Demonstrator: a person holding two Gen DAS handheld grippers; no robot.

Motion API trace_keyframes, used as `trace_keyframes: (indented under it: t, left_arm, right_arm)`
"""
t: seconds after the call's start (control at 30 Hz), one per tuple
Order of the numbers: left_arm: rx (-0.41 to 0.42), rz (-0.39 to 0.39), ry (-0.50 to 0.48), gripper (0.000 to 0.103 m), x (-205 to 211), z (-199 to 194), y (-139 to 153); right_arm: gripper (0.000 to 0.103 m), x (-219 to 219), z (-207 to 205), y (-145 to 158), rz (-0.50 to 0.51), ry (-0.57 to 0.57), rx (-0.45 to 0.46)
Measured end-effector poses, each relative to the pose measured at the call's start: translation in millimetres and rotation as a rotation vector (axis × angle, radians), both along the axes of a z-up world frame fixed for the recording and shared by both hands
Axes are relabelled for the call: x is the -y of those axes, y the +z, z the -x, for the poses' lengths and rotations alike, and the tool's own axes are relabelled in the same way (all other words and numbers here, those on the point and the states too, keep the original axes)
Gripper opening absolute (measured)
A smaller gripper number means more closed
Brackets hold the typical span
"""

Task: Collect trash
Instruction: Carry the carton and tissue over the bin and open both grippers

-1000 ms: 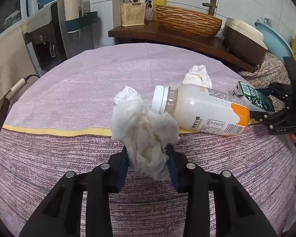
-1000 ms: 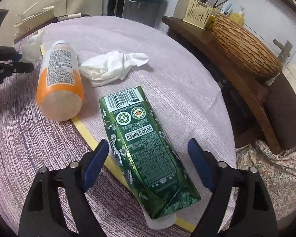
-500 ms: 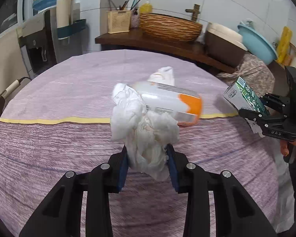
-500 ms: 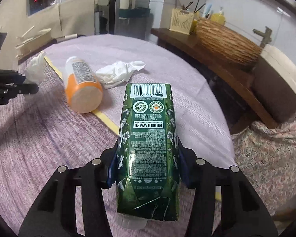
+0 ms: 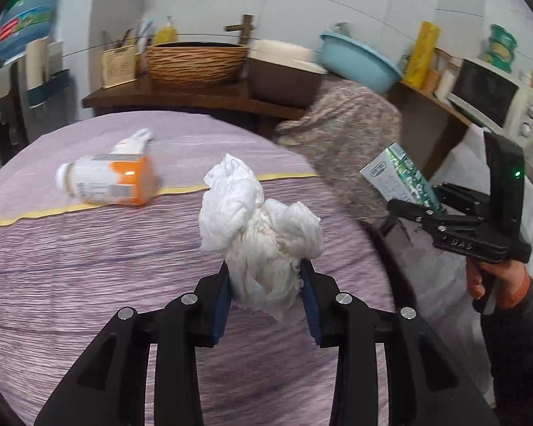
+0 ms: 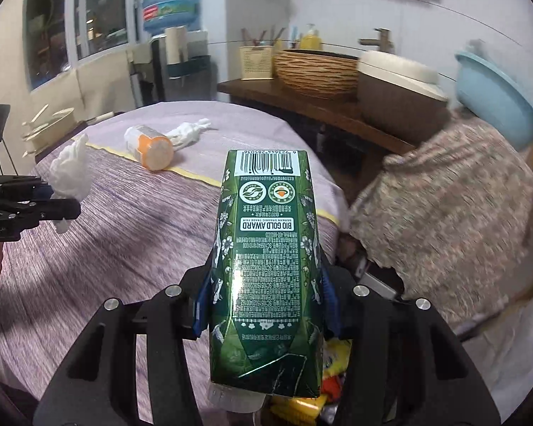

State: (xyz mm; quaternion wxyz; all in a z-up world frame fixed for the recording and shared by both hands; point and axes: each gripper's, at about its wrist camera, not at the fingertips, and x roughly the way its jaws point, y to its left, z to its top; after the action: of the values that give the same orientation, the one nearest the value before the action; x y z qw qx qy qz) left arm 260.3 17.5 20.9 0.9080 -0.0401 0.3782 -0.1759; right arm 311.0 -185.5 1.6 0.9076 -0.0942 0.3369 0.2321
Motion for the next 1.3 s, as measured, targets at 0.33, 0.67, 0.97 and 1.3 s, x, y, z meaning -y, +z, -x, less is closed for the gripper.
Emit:
trace_keyframes:
  t: [0.33,0.67,0.97,1.3]
  left_arm:
    - [-0.002,0.061,-0.135,0.035,94.1,20.8,-10.5]
    - [-0.038,0.048,-0.206,0.035,161.4,30.5,-38.4]
    - [-0.086,0.02,-0.228,0.035,188.7,27.2,-59.3]
    - [-0.117,-0.004,-0.235,0.035,205.7,25.4,-75.5]
  right_arm:
    - [0.05,115.2,49.1,-37.2,-0.036,-0.266,-0.058]
    - [0.05,154.6,39.0,-127.4,-0.08,-0.386,-0.202]
    - [0.051,144.9,10.6,-198.9,-0.104,-0.422,-0.309]
    - [0.053,150.6,7.0,-220.5,-0.118,-0.455,-0.346]
